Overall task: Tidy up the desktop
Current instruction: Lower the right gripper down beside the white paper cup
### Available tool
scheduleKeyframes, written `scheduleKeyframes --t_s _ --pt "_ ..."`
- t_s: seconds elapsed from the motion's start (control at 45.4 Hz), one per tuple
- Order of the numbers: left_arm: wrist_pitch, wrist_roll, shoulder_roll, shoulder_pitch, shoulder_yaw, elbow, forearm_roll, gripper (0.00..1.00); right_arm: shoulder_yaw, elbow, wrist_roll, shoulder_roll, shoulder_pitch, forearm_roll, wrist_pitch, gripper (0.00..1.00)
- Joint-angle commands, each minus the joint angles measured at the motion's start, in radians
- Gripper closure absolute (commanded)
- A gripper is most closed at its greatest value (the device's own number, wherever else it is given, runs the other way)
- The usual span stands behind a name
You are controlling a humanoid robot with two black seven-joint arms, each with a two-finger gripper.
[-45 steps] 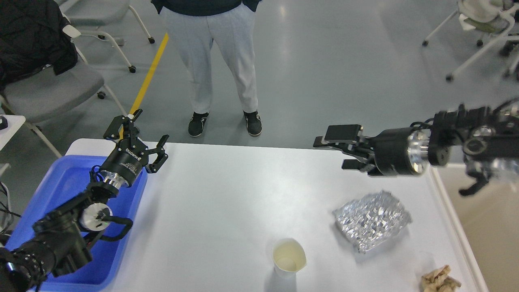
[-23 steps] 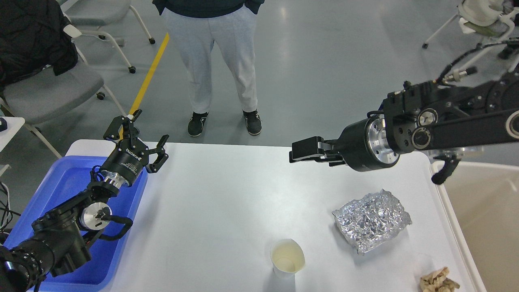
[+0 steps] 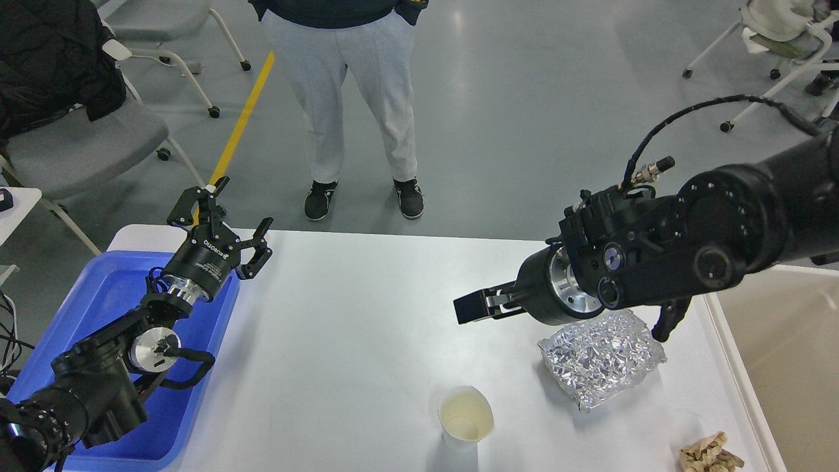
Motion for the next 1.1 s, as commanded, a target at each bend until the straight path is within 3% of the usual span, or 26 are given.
scheduleKeyframes --t_s 0.0,0.375,0.617,1.08 --pt "0.000 0.000 0.000 0.000 0.000 0.001 0.000 0.00 -0.078 0.000 0.005 0.061 -0.108 0.003 -0.122 0.00" --pt "0.000 0.000 0.000 0.000 0.000 0.001 0.000 0.00 -0.151 0.000 0.022 0.061 -0.267 0.003 -0.267 0.00" --pt "0.000 0.000 0.000 0.000 0.000 0.001 0.000 0.00 -0.154 0.000 0.025 0.061 -0.327 0.015 -0.303 0.00" --pt "0.002 0.000 0.000 0.000 0.000 0.001 0.000 0.00 -0.107 0.000 0.025 0.061 -0.304 0.017 -0.246 0.00"
